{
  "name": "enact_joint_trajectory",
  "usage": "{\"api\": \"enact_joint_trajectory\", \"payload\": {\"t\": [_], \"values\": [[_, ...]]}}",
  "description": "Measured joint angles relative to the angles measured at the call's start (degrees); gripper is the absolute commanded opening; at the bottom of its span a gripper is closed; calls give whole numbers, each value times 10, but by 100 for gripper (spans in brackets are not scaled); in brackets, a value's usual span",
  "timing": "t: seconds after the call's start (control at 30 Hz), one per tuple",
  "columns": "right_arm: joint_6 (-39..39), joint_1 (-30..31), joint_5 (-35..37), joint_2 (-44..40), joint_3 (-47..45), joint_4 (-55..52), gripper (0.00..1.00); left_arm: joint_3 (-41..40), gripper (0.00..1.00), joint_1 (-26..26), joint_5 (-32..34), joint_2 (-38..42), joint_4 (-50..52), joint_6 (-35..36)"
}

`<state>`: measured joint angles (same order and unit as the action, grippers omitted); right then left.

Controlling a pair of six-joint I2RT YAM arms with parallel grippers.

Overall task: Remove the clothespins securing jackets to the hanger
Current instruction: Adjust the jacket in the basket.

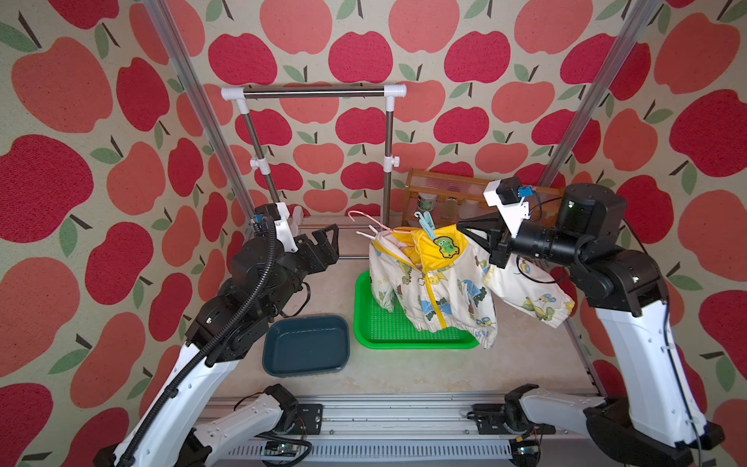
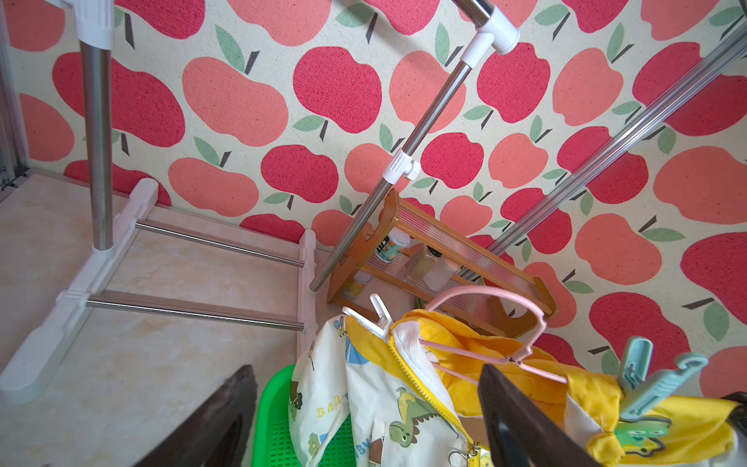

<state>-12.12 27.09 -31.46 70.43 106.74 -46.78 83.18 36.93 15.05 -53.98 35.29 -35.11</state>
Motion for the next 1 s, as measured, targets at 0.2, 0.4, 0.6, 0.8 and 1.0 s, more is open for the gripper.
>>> {"api": "enact_joint_trajectory", "payload": {"t": [0.2, 0.4, 0.6, 0.8, 1.0], "values": [[22, -5, -31, 9, -63, 55, 0, 2, 88, 11, -44, -18, 12, -14], [50, -5, -41, 12, -129, 108, 0, 8, 90, 35, -87, -75, 13, -26], [67, -5, -40, 12, -159, 142, 0, -17, 90, 37, -89, -79, -13, -58], [73, -7, -38, 12, -172, 167, 0, -30, 89, 37, -86, -80, -6, -75], [73, -34, -41, 10, -173, 168, 0, -57, 85, -29, -88, -62, 52, -146]]}}
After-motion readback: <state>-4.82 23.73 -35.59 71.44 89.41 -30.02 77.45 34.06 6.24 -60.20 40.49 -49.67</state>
